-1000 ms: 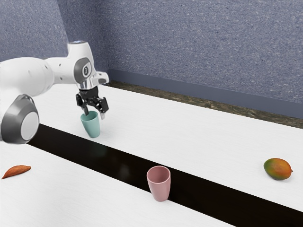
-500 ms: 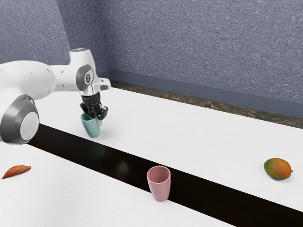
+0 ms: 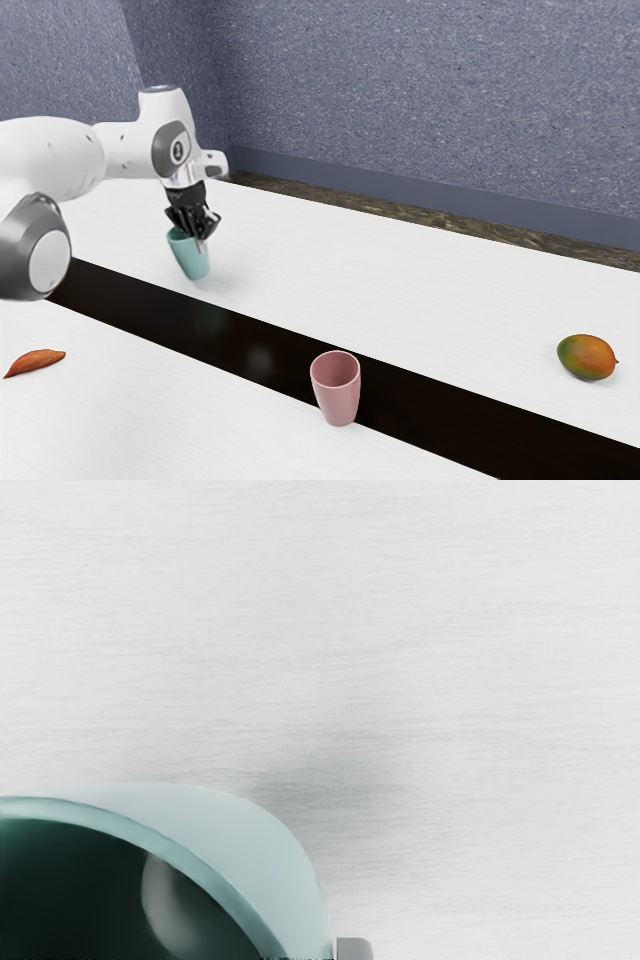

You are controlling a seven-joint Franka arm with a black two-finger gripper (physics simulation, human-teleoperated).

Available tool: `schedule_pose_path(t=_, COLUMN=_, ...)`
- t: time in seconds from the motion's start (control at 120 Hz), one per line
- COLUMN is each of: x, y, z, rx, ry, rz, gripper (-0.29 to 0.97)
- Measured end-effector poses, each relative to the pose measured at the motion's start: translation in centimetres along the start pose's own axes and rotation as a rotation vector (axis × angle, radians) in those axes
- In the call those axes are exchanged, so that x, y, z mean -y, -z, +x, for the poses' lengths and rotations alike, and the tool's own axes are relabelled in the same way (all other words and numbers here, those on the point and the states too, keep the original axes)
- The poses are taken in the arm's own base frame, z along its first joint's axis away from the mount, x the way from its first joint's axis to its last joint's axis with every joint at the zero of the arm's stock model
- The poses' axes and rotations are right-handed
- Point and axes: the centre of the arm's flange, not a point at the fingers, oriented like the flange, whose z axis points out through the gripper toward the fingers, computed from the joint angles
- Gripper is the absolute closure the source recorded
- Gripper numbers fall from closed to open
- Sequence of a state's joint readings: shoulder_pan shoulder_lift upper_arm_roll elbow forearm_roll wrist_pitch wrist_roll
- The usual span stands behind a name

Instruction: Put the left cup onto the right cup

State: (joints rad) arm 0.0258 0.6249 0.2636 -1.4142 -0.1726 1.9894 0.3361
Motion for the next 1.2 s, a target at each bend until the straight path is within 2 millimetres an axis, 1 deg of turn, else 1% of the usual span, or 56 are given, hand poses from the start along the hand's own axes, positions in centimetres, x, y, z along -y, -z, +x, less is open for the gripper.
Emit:
schedule_pose_path(t=0.117, x=-0.5, y=2.7, z=-1.4, rx=-0.004, ry=-0.01, rz=0.001, gripper=0.77)
schedule_pose_path(t=0.158, x=-1.1, y=3.9, z=-2.1, rx=-0.008, ry=-0.018, rz=-0.002, gripper=0.77)
schedule_pose_path(t=0.2, x=-2.3, y=5.3, z=-3.0, rx=-0.014, ry=-0.033, rz=-0.008, gripper=0.77)
schedule_pose_path(t=0.3, x=-6.5, y=9.3, z=-5.2, rx=-0.038, ry=-0.099, rz=-0.016, gripper=0.77)
schedule_pose_path(t=0.35, x=-8.6, y=10.8, z=-6.5, rx=-0.042, ry=-0.134, rz=-0.021, gripper=0.78)
schedule_pose_path(t=0.392, x=-10.6, y=11.8, z=-7.4, rx=-0.044, ry=-0.17, rz=-0.02, gripper=0.78)
schedule_pose_path(t=0.475, x=-15.2, y=13.6, z=-8.5, rx=-0.044, ry=-0.254, rz=-0.014, gripper=0.78)
schedule_pose_path(t=0.558, x=-19.2, y=14.7, z=-9.3, rx=-0.033, ry=-0.331, rz=-0.005, gripper=0.78)
schedule_pose_path(t=0.608, x=-21.4, y=15.0, z=-10.0, rx=-0.026, ry=-0.37, rz=0.004, gripper=0.78)
schedule_pose_path(t=0.667, x=-23.5, y=15.1, z=-10.9, rx=-0.019, ry=-0.403, rz=0.012, gripper=0.78)
schedule_pose_path(t=0.842, x=-29.3, y=13.7, z=-14.9, rx=-0.023, ry=-0.467, rz=0.024, gripper=0.78)
schedule_pose_path(t=1.033, x=-35.7, y=13.7, z=-17.5, rx=-0.059, ry=-0.526, rz=0.024, gripper=0.79)
schedule_pose_path(t=1.2, x=-40.1, y=12.4, z=-19.2, rx=-0.052, ry=-0.557, rz=0.025, gripper=0.79)
